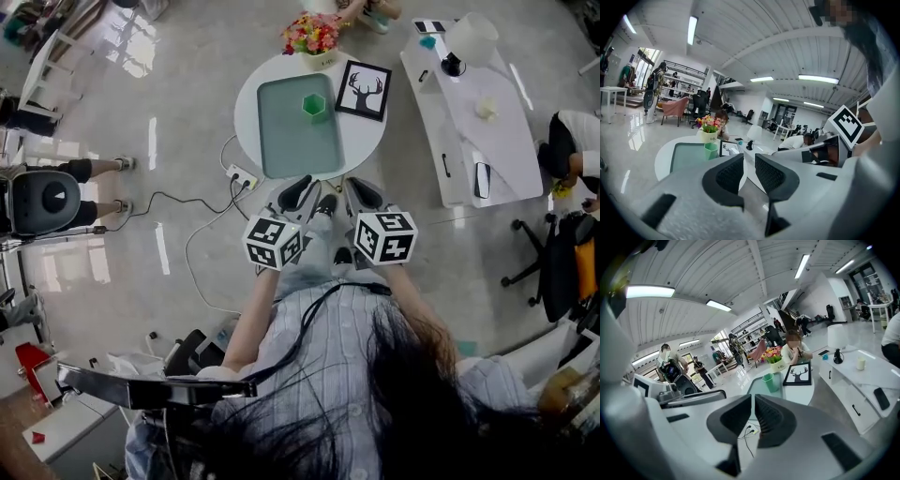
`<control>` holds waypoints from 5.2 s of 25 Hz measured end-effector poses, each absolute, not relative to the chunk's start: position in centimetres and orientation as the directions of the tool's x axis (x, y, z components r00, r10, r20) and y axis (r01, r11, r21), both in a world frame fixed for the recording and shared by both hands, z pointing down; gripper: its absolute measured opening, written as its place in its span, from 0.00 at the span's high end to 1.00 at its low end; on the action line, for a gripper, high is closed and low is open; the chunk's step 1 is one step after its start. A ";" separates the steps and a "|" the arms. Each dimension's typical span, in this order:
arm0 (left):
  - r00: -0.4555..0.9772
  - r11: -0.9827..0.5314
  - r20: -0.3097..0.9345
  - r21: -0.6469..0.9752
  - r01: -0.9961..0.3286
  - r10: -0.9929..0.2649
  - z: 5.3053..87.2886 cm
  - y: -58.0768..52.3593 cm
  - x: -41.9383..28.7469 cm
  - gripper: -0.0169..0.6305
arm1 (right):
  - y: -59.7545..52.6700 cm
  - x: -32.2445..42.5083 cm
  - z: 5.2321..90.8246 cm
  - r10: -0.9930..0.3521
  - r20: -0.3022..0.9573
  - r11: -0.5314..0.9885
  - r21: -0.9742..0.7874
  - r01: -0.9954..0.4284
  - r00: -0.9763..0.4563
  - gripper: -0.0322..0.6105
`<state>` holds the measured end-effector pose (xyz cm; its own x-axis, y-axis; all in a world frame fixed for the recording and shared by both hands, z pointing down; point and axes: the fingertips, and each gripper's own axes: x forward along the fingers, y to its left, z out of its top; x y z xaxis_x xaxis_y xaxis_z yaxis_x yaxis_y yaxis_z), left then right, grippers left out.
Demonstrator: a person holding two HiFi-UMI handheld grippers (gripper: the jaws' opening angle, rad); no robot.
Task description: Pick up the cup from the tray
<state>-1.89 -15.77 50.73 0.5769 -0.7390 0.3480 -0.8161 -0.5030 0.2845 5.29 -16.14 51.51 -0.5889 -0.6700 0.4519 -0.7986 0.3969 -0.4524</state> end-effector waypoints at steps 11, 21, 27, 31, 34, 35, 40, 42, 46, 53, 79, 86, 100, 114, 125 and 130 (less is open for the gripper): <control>0.587 -0.510 0.382 0.291 -0.810 -0.714 53.0 -23.9 -3.9 0.73 | -22.8 4.1 52.4 -0.665 0.483 0.362 -0.460 -0.811 -0.570 0.89; 0.597 -0.527 0.449 0.285 -0.800 -0.664 58.2 -29.2 -4.5 0.58 | -25.6 3.0 54.7 -0.628 0.550 0.326 -0.457 -0.828 -0.551 0.89; 0.586 -0.548 0.513 0.244 -0.800 -0.627 61.6 -32.9 -4.5 0.57 | -27.0 2.9 55.4 -0.612 0.575 0.306 -0.462 -0.833 -0.544 0.89; 0.570 -0.555 0.547 0.216 -0.803 -0.612 63.7 -35.0 -4.9 0.57 | -27.8 2.7 56.1 -0.600 0.593 0.297 -0.458 -0.838 -0.537 0.89; 0.558 -0.558 0.576 0.201 -0.805 -0.598 65.6 -36.1 -5.1 0.55 | -27.9 2.8 56.7 -0.588 0.608 0.289 -0.458 -0.841 -0.533 0.89; 0.557 -0.562 0.584 0.198 -0.803 -0.591 66.1 -36.3 -5.0 0.54 | -27.9 2.9 57.0 -0.583 0.615 0.284 -0.457 -0.843 -0.531 0.89; 0.570 -0.592 0.595 0.188 -0.784 -0.567 67.7 -37.8 -4.6 0.46 | -27.9 3.1 58.0 -0.571 0.637 0.265 -0.455 -0.850 -0.518 0.89; 0.579 -0.609 0.597 0.183 -0.771 -0.554 68.1 -38.2 -4.2 0.45 | -27.7 3.3 58.4 -0.567 0.645 0.254 -0.455 -0.854 -0.512 0.89; 0.591 -0.642 0.613 0.172 -0.748 -0.524 69.4 -38.5 -3.4 0.44 | -27.2 3.9 59.1 -0.561 0.664 0.228 -0.451 -0.863 -0.495 0.89; 0.586 -0.631 0.630 0.189 -0.752 -0.509 71.5 -39.4 -2.9 0.44 | -26.5 5.4 59.7 -0.566 0.687 0.181 -0.435 -0.882 -0.455 0.89; 0.584 -0.653 0.603 0.133 -0.745 -0.543 64.8 -37.6 -3.4 0.48 | -25.1 6.8 57.9 -0.610 0.646 0.268 -0.378 -0.886 -0.460 0.89; 0.588 -0.650 0.576 0.125 -0.749 -0.568 60.9 -34.4 -3.6 0.48 | -24.8 6.6 55.9 -0.636 0.591 0.332 -0.370 -0.868 -0.496 0.89; 0.595 -0.638 0.550 0.139 -0.758 -0.586 56.0 -22.4 -2.2 0.48 | -18.5 6.7 54.3 -0.629 0.511 0.464 -0.359 -0.810 -0.586 0.89; 0.546 -0.531 0.525 0.196 -0.824 -0.653 53.2 -10.1 -1.5 0.48 | -10.5 5.0 53.0 -0.583 0.452 0.549 -0.393 -0.738 -0.675 0.89; 0.556 -0.548 0.528 0.190 -0.814 -0.642 52.3 -5.3 -1.2 0.48 | -7.9 3.5 53.0 -0.570 0.439 0.553 -0.421 -0.719 -0.695 0.89; 0.554 -0.535 0.514 0.202 -0.820 -0.655 52.2 -3.6 -2.7 0.48 | -7.1 2.5 52.8 -0.581 0.437 0.549 -0.412 -0.727 -0.687 0.89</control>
